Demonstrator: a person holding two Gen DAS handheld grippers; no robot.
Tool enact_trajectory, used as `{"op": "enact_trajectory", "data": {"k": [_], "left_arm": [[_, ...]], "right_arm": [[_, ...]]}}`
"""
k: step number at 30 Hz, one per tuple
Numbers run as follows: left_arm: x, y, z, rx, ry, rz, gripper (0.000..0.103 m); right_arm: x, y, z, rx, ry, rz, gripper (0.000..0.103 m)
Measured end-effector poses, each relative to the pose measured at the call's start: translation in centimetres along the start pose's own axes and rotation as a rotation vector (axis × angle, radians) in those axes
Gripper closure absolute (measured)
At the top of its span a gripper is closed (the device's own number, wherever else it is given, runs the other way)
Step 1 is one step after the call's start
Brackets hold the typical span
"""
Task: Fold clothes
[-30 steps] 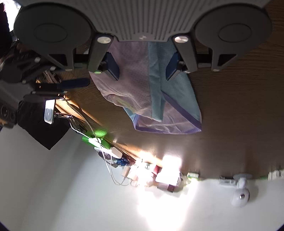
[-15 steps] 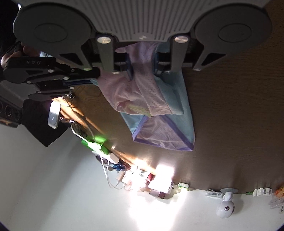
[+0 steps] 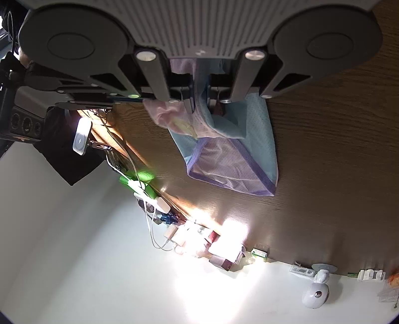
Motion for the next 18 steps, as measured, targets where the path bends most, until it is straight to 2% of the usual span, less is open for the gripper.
{"op": "enact_trajectory", "data": {"k": [3, 4, 6, 7, 9, 12, 14, 15, 18], "left_arm": [[-0.8, 1.0, 0.8, 0.085, 0.028, 0.043, 0.094], [-1.0, 1.2, 1.2, 0.098, 0.021, 0.054, 0.089], [-1.1, 0.9, 1.5, 0.099, 0.025, 0.035, 0.079], [-0.9, 0.6, 1.2, 0.086, 0.043, 0.022, 0.070], [-0.6, 0.4, 0.4, 0.059, 0.078, 0.004, 0.063], [-0.4, 1.1, -0.3, 0.047, 0.097, 0.013, 0.064], [-0.6, 2.1, -0.2, 0.063, 0.092, 0.031, 0.073], [-0.8, 2.6, -0.1, 0.076, 0.091, 0.040, 0.079], [-1.0, 2.7, 0.2, 0.094, 0.073, 0.039, 0.081]], "right_arm": [[0.6, -2.4, 0.1, -0.039, -0.023, -0.070, 0.097], [0.3, -2.9, 0.0, -0.048, -0.027, -0.070, 0.092], [-0.7, -3.1, 0.1, -0.028, -0.038, -0.048, 0.089], [-1.1, -3.2, 0.1, -0.022, -0.040, -0.040, 0.087], [-1.4, -3.2, -0.2, -0.038, -0.028, -0.050, 0.087], [-1.0, -2.8, -0.5, -0.038, -0.017, -0.074, 0.087], [-1.1, -1.9, -0.1, -0.010, -0.036, -0.046, 0.090], [-1.4, -1.5, 0.1, -0.030, -0.048, -0.035, 0.100], [-1.8, -3.0, 0.1, -0.113, -0.001, -0.067, 0.102]]}}
Point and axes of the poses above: each gripper's, at about its wrist camera, not at the fingertips, and y roughly the way its jaws point, z to its left, x to its top, the point moved 5 cm from there along y, roughly the way its jaws point, and after that the axes turned 14 degrees about -z, right-handed, at the moved point
